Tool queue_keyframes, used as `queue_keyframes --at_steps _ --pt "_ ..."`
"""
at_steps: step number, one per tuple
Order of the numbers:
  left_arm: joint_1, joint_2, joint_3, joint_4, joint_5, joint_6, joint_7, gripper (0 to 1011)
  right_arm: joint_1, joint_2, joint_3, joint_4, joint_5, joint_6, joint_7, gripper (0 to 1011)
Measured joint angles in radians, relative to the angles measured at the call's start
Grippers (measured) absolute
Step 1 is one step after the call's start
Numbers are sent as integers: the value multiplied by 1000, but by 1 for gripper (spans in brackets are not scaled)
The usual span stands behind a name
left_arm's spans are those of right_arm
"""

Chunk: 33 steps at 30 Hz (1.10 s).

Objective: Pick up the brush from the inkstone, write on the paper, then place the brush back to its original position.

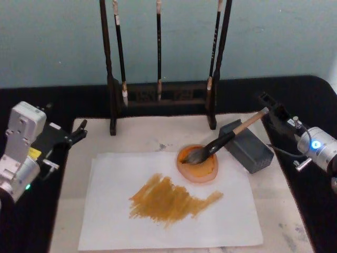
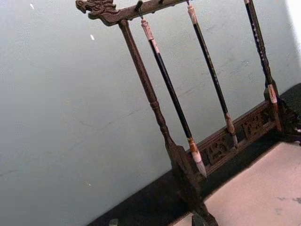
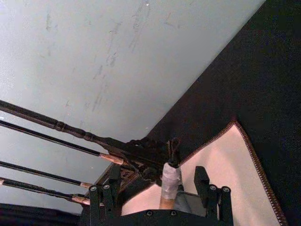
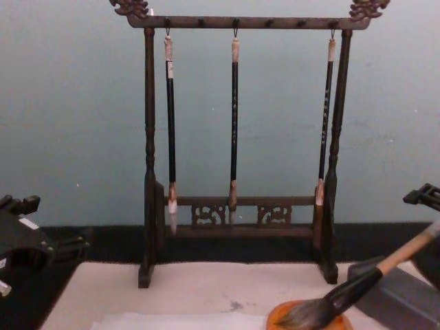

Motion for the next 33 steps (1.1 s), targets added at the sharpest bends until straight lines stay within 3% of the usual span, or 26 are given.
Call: queue_keyframes --at_steps 17,33 --pt "0 0 0 0 0 0 0 1010 0 0 0 0 0 0 0 1000" --pt "0 0 0 0 0 0 0 1010 -78 51 3 -118 76 -27 -62 1000"
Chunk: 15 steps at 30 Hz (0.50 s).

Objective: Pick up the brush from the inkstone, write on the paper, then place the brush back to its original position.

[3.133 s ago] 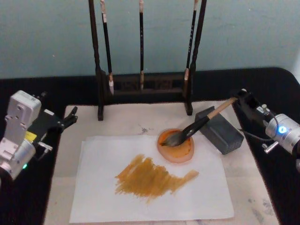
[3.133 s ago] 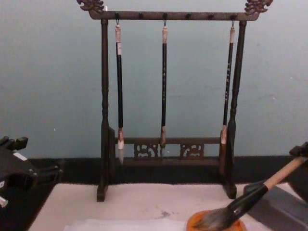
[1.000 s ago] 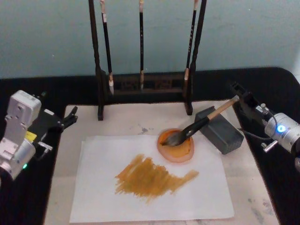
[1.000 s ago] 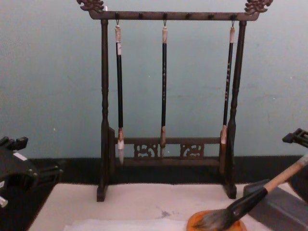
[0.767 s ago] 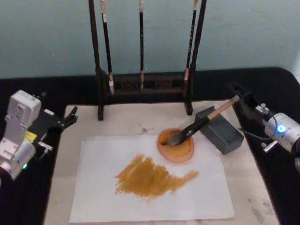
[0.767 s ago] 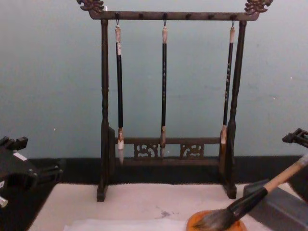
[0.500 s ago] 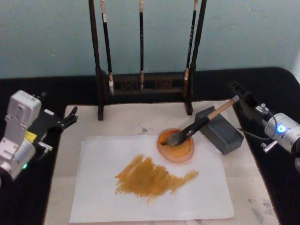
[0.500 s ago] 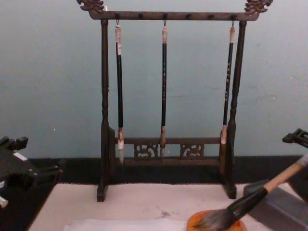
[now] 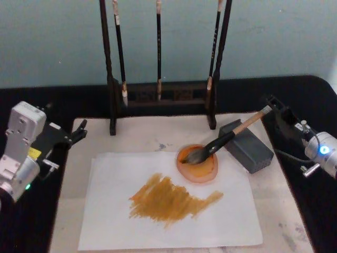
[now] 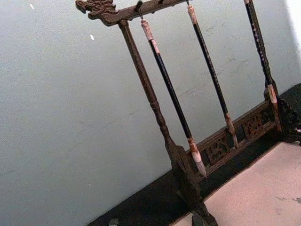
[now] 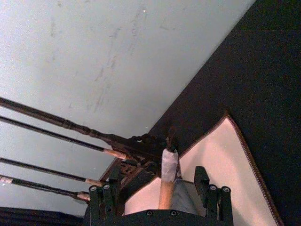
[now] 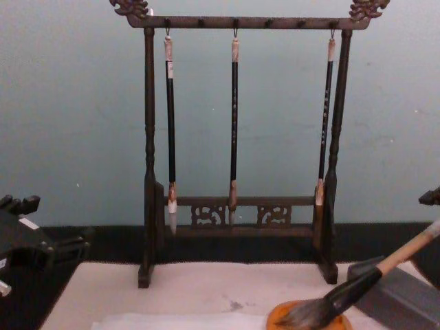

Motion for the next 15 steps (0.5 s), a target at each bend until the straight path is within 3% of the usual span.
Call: queue_keyframes --at_steps 10,13,15 --pt "0 0 0 0 0 0 0 1010 -92 43 22 -125 34 -54 -40 1000" --pt "0 0 0 0 0 0 0 1010 -114 62 17 -164 -2 -104 -47 1000" --pt "0 0 0 0 0 0 0 1009 -127 81 4 -194 -66 -144 -39 1000"
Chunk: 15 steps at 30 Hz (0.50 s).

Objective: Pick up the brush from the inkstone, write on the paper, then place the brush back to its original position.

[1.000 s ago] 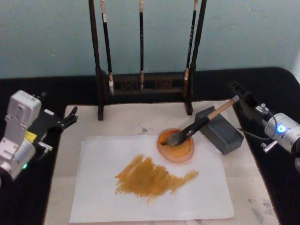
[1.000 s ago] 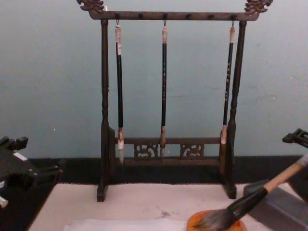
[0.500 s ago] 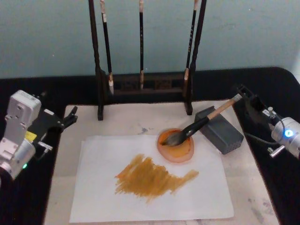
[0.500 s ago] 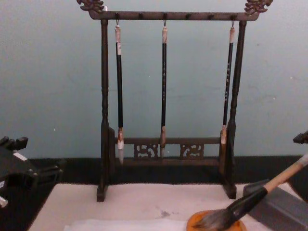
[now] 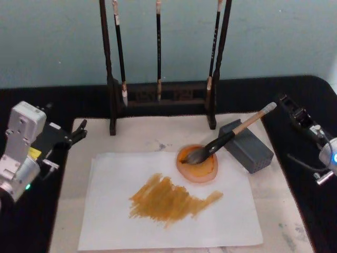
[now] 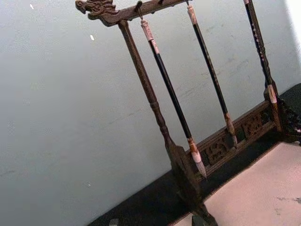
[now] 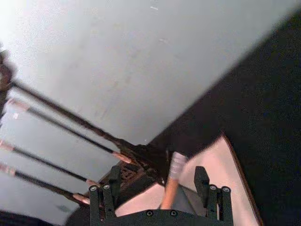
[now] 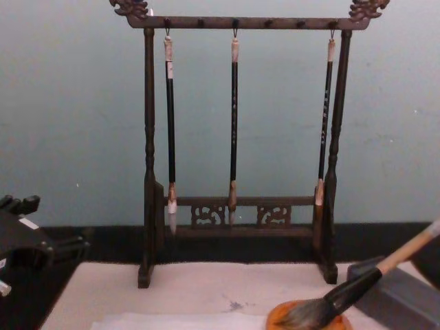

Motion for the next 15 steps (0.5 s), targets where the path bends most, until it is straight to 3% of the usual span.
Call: queue_keyframes --at_steps 2,3,4,5,6,7,8,9,12,15 --pt "0 0 0 0 0 0 0 1010 -8 26 -24 -34 -85 -48 13 1000" --pt "0 0 0 0 0 0 0 1010 -8 26 -24 -34 -85 -48 13 1000" --pt "0 0 0 0 0 0 0 1010 -11 43 -42 -54 -152 -81 22 1000" --pt "0 0 0 0 0 0 0 1010 -13 51 -51 -63 -185 -96 25 1000" --pt "0 0 0 0 0 0 0 1010 -18 65 -68 -81 -257 -123 28 1000" --pt "0 0 0 0 0 0 0 1010 -19 73 -77 -90 -295 -137 28 1000" --pt "0 0 0 0 0 0 0 1010 -22 87 -97 -104 -373 -163 26 1000" --pt "0 0 0 0 0 0 0 1010 -22 87 -97 -104 -373 -163 26 1000" --pt "0 0 0 0 0 0 0 1010 -27 115 -146 -129 -560 -219 2 1000" --pt "0 0 0 0 0 0 0 1010 -34 126 -177 -135 -675 -246 -21 1000"
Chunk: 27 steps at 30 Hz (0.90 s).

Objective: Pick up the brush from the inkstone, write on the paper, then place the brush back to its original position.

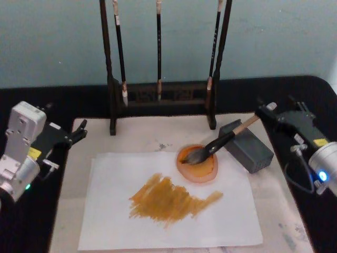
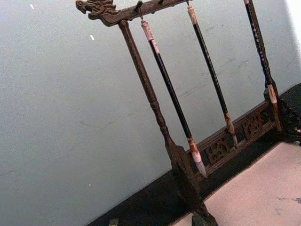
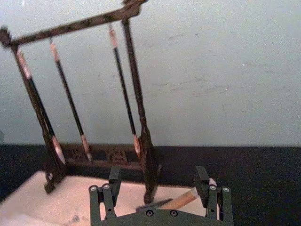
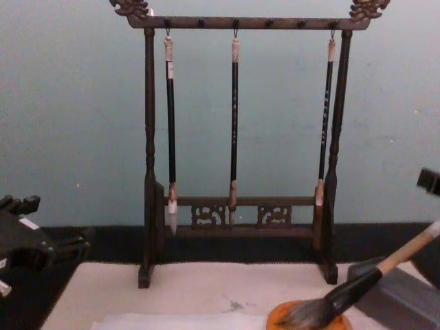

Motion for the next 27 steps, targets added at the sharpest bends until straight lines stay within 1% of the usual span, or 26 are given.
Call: queue_keyframes --at_steps 4,5,6,7,10,16,19,27 --pt "0 0 0 0 0 0 0 1010 -10 0 -21 1 -75 -16 -16 1000" --pt "0 0 0 0 0 0 0 1010 -15 -1 -32 2 -107 -21 -19 1000" --pt "0 0 0 0 0 0 0 1009 -18 -1 -37 3 -120 -22 -21 1000" --pt "0 0 0 0 0 0 0 1010 -21 -3 -46 5 -143 -25 -22 1000" --pt "0 0 0 0 0 0 0 1010 -30 -6 -60 9 -178 -26 -21 1000" --pt "0 0 0 0 0 0 0 1009 -44 -17 -65 17 -202 -15 -19 1000" --pt "0 0 0 0 0 0 0 1010 -46 -20 -65 20 -206 -5 -16 1000" --pt "0 0 0 0 0 0 0 1010 -46 -19 -65 19 -208 -7 -16 1000"
